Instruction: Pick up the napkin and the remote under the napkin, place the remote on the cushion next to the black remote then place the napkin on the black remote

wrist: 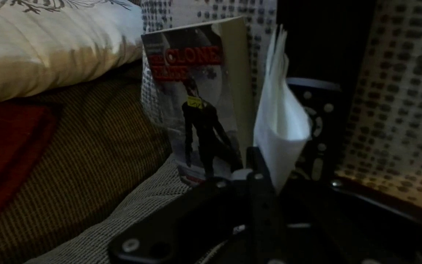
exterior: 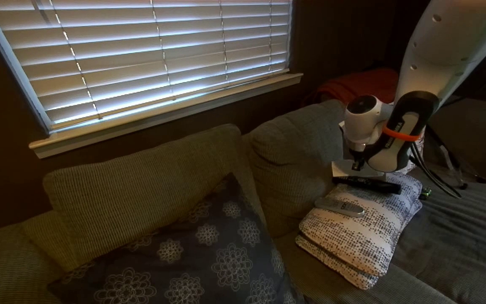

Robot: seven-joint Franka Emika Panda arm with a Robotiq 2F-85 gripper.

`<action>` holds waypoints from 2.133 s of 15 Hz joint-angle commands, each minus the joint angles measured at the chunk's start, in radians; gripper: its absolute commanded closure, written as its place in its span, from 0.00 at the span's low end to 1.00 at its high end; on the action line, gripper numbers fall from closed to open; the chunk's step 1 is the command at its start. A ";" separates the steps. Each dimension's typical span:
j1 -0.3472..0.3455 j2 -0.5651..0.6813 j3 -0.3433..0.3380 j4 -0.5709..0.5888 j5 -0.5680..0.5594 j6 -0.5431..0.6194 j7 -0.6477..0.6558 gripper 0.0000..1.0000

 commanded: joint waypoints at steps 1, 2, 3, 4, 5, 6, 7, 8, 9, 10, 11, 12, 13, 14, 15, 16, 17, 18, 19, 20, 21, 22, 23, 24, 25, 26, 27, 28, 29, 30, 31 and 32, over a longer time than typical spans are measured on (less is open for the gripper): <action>0.028 0.068 -0.032 0.059 -0.052 -0.047 0.034 1.00; 0.033 0.074 -0.035 0.063 -0.055 -0.054 0.040 0.73; 0.020 0.064 -0.019 0.060 -0.058 -0.051 0.028 0.71; 0.004 0.039 0.003 0.039 -0.059 -0.027 0.013 0.66; -0.004 0.012 0.019 0.011 -0.060 0.005 0.003 0.60; -0.009 -0.016 0.031 -0.022 -0.062 0.044 -0.006 0.52; -0.009 -0.039 0.036 -0.054 -0.064 0.090 -0.014 0.45; -0.010 -0.059 0.041 -0.083 -0.064 0.134 -0.024 0.38; -0.003 -0.082 0.038 -0.122 -0.065 0.185 -0.033 0.31; 0.000 -0.104 0.040 -0.154 -0.066 0.220 -0.052 0.25; 0.008 -0.121 0.034 -0.182 -0.059 0.250 -0.062 0.17; 0.000 -0.143 0.043 -0.203 -0.059 0.268 -0.086 0.11; -0.005 -0.169 0.052 -0.228 -0.058 0.271 -0.107 0.03; -0.003 -0.190 0.055 -0.249 -0.056 0.276 -0.123 0.01; -0.020 -0.227 0.082 -0.274 -0.059 0.262 -0.146 0.00; -0.043 -0.260 0.115 -0.292 -0.065 0.244 -0.168 0.00; -0.065 -0.294 0.149 -0.313 -0.067 0.229 -0.185 0.00; -0.102 -0.335 0.199 -0.332 -0.071 0.199 -0.206 0.00; -0.136 -0.372 0.248 -0.356 -0.072 0.175 -0.222 0.00; -0.179 -0.400 0.304 -0.368 -0.070 0.142 -0.239 0.00; -0.218 -0.429 0.357 -0.382 -0.062 0.108 -0.250 0.00; -0.257 -0.449 0.409 -0.388 -0.049 0.069 -0.258 0.00; -0.295 -0.466 0.459 -0.393 -0.033 0.035 -0.264 0.00; -0.334 -0.485 0.508 -0.397 -0.015 -0.010 -0.271 0.00; -0.362 -0.494 0.547 -0.394 0.008 -0.051 -0.265 0.00; -0.383 -0.500 0.575 -0.391 0.028 -0.078 -0.258 0.00; -0.402 -0.509 0.597 -0.390 0.046 -0.101 -0.256 0.00; -0.414 -0.513 0.612 -0.388 0.065 -0.113 -0.248 0.00; -0.420 -0.517 0.617 -0.388 0.079 -0.119 -0.239 0.00; -0.414 -0.521 0.611 -0.389 0.096 -0.113 -0.212 0.00; -0.415 -0.524 0.610 -0.390 0.109 -0.112 -0.201 0.00; -0.397 -0.490 0.592 -0.362 0.080 -0.096 -0.223 0.00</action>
